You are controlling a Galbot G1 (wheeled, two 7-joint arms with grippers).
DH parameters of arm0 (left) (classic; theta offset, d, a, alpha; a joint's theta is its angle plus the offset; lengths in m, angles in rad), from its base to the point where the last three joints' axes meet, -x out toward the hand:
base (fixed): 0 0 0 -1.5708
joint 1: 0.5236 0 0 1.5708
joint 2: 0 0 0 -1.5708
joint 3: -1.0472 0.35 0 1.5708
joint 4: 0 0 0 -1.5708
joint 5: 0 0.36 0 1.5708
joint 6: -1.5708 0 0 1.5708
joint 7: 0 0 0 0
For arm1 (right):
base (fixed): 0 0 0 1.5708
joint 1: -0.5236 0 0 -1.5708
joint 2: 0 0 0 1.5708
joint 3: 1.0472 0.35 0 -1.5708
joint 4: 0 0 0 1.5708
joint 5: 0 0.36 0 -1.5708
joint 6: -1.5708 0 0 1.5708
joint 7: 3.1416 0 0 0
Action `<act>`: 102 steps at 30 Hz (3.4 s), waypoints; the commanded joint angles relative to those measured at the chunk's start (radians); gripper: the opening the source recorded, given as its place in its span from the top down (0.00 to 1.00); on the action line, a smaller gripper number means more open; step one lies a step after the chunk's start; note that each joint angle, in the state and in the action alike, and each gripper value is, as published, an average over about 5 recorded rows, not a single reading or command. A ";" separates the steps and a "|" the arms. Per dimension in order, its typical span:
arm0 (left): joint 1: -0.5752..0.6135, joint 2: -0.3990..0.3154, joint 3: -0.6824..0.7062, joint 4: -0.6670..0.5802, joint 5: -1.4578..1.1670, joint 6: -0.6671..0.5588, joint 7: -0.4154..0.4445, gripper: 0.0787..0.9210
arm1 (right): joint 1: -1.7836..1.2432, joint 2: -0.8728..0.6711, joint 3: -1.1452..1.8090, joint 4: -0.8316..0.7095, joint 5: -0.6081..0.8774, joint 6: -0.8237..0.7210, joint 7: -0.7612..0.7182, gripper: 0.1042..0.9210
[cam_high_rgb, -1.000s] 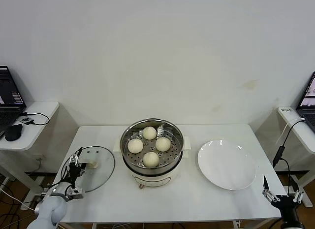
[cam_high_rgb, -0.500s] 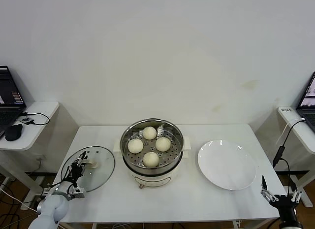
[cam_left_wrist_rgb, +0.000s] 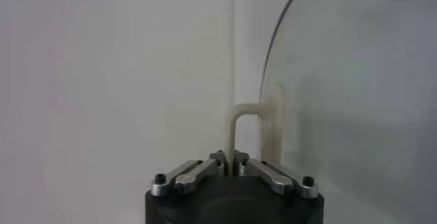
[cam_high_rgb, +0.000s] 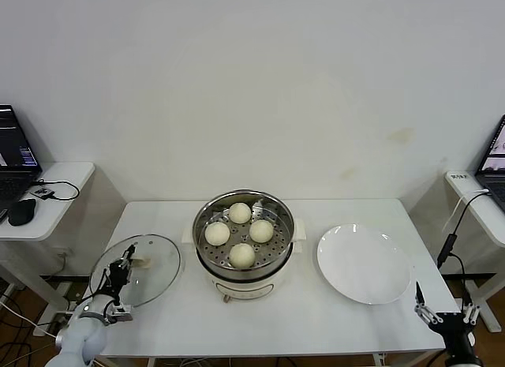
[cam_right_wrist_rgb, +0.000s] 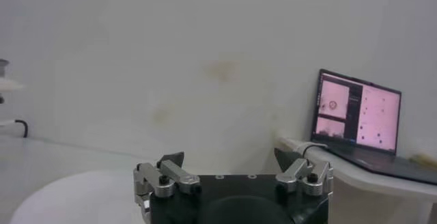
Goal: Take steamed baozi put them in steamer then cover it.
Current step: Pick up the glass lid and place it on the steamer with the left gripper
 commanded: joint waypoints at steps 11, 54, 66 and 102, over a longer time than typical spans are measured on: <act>0.233 0.086 -0.180 -0.630 -0.070 0.263 0.232 0.93 | 0.002 -0.013 -0.051 0.008 -0.079 0.009 0.022 0.12; -0.216 -0.114 0.491 -0.608 0.165 0.634 0.541 0.93 | 0.074 0.204 -0.144 -0.027 -0.459 -0.066 0.177 0.12; -0.254 -0.263 0.542 -0.524 0.254 0.633 0.558 0.93 | 0.076 0.205 -0.157 -0.056 -0.486 -0.062 0.190 0.12; -0.191 -0.362 0.542 -0.475 0.339 0.611 0.542 0.93 | 0.060 0.205 -0.160 -0.082 -0.506 -0.045 0.194 0.12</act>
